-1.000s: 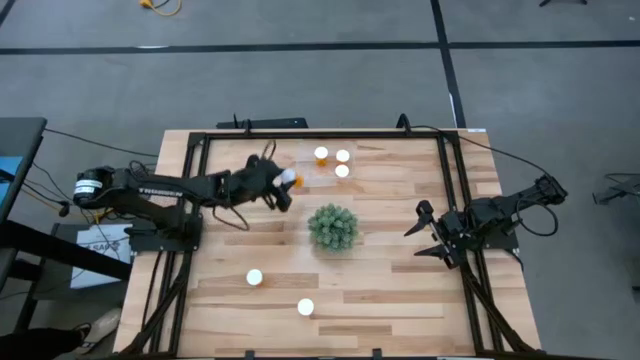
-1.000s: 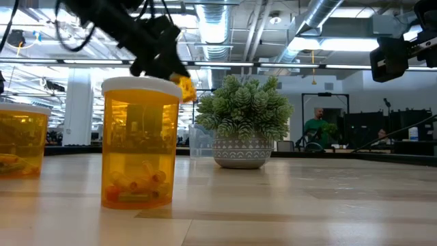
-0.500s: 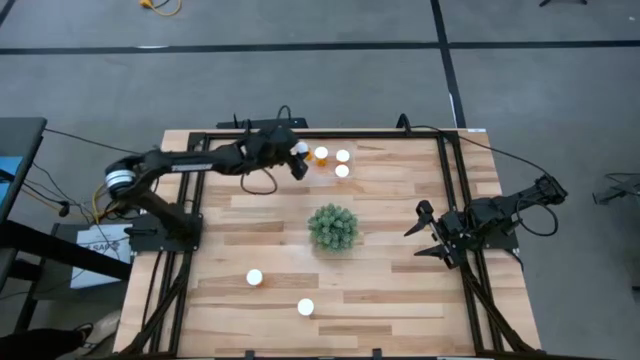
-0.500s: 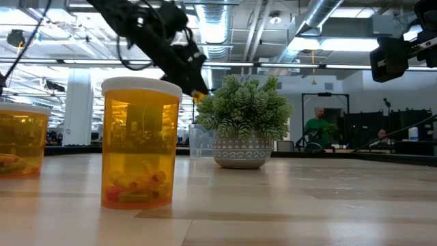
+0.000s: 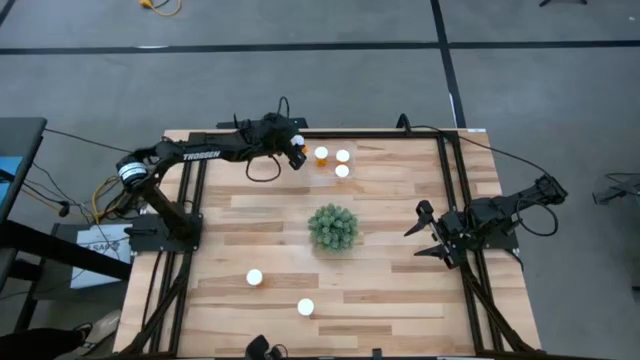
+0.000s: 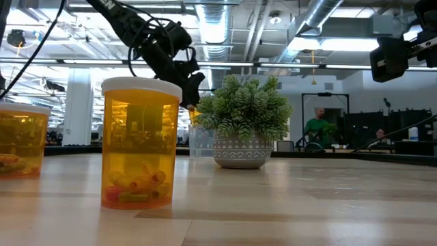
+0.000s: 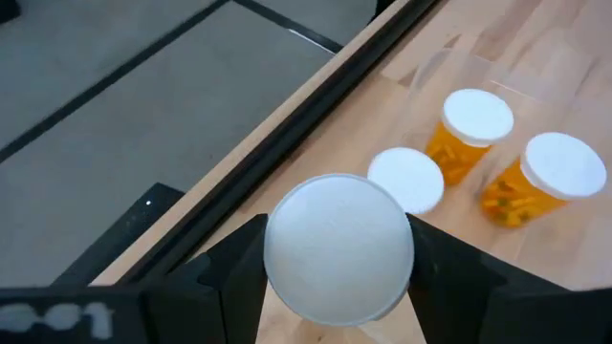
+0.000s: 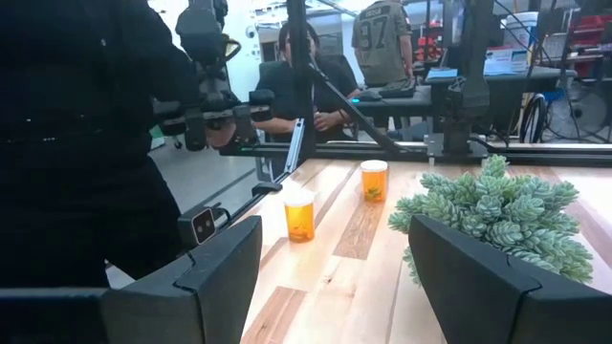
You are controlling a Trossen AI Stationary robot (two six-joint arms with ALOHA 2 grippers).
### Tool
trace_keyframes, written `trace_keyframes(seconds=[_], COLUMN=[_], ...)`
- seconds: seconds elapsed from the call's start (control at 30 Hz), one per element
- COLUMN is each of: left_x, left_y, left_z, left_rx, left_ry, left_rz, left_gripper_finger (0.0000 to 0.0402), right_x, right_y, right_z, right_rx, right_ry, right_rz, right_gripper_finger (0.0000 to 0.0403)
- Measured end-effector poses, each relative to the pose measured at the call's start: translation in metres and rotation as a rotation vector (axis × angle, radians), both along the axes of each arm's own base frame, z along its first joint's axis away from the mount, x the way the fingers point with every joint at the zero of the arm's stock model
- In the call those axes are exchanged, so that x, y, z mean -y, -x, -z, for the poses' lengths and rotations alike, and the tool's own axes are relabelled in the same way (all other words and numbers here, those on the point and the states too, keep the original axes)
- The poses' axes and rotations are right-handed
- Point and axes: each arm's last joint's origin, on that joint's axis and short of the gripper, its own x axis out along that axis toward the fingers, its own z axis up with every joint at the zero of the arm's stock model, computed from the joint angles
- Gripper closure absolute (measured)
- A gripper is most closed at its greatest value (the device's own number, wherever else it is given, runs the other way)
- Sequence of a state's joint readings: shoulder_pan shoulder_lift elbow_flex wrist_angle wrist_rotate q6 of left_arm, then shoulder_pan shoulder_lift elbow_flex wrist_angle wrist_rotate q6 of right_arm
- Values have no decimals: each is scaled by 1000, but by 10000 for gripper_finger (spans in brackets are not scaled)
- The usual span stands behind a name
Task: Pick and place pill bottles into a basket
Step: Put the top orange pill bottle into the transparent bin
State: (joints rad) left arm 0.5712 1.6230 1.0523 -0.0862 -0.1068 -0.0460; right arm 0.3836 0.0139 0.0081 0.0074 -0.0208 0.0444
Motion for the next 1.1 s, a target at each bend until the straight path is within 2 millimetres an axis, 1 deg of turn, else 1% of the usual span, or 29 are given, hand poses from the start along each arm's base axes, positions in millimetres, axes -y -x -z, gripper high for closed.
trace_keyframes(seconds=[0.07, 0.17, 0.23, 0.4, 0.5, 0.73, 0.9, 1.1], left_x=[-2, -2, -2, -3, -3, -5, -5, -6], left_y=[1, -2, -7, -11, -13, -14, -15, -17], left_z=[0, 6, 13, 35, 41, 42, 42, 40], left_rx=[2, -2, -4, -68, -80, -112, -109, -86], left_ry=[6, 26, 31, 92, 93, 37, 33, 8], left_rz=[1, 22, 33, 35, 34, 50, 53, 59], left_gripper_finger=[207, 207, 207, 206, 206, 205, 204, 183], right_x=[0, 0, 0, 0, 0, 0, 0, 0], right_y=[0, 0, 0, 0, 0, 0, 0, 0], right_z=[0, 0, 0, 0, 0, 0, 0, 0], right_rx=[0, 0, 0, 0, 0, 0, 0, 0], right_ry=[0, 0, 0, 0, 0, 0, 0, 0], right_rz=[0, 0, 0, -1, 0, -1, -1, -1], right_gripper_finger=[143, 143, 143, 143, 143, 143, 143, 143])
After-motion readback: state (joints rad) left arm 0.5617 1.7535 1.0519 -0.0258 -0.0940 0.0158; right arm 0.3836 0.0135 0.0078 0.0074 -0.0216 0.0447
